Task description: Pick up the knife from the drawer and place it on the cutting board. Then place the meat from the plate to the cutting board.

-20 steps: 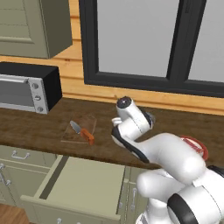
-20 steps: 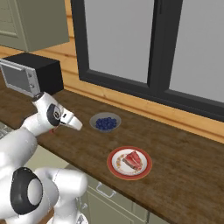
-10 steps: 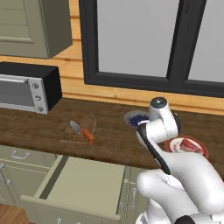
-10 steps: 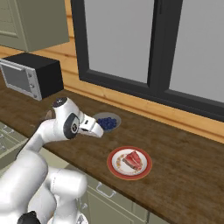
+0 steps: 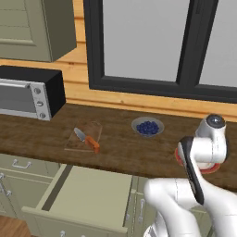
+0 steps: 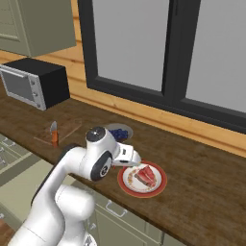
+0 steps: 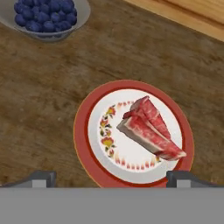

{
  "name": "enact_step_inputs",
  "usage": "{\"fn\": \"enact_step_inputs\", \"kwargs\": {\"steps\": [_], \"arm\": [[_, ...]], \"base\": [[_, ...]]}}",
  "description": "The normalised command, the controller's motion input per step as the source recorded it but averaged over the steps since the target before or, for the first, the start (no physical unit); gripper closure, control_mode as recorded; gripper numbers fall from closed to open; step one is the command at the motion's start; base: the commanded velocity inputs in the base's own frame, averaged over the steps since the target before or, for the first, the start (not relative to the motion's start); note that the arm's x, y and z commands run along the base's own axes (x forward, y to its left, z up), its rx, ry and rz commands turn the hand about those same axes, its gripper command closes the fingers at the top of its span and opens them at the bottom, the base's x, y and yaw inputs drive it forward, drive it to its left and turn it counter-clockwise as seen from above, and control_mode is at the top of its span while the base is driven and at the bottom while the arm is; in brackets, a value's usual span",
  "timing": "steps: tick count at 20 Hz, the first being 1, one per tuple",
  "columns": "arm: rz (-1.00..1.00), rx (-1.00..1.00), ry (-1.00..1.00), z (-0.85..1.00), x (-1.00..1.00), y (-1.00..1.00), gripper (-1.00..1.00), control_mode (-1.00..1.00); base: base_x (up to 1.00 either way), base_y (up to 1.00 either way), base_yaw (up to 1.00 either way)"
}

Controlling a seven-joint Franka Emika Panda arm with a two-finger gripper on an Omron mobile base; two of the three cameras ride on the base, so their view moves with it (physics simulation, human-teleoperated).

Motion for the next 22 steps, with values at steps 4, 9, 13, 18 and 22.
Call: {"fn": "enact_step_inputs", "kwargs": {"steps": [4,9,13,18,22], "arm": [[0.03,0.0,0.1,0.0,-0.41,-0.87,-1.0,-1.0],[0.0,0.0,0.2,0.0,-0.13,-0.75,-1.0,-1.0],[0.06,0.0,0.2,0.0,0.02,-0.41,-1.0,-1.0],[0.07,0.04,0.18,0.0,0.27,-0.13,-1.0,-1.0],[0.08,0.03,0.12,-0.01,0.28,-0.03,-1.0,-1.0]], "base": [[0.0,0.0,0.0],[0.0,0.0,0.0],[0.0,0.0,0.0],[0.0,0.0,0.0],[0.0,0.0,0.0]]}}
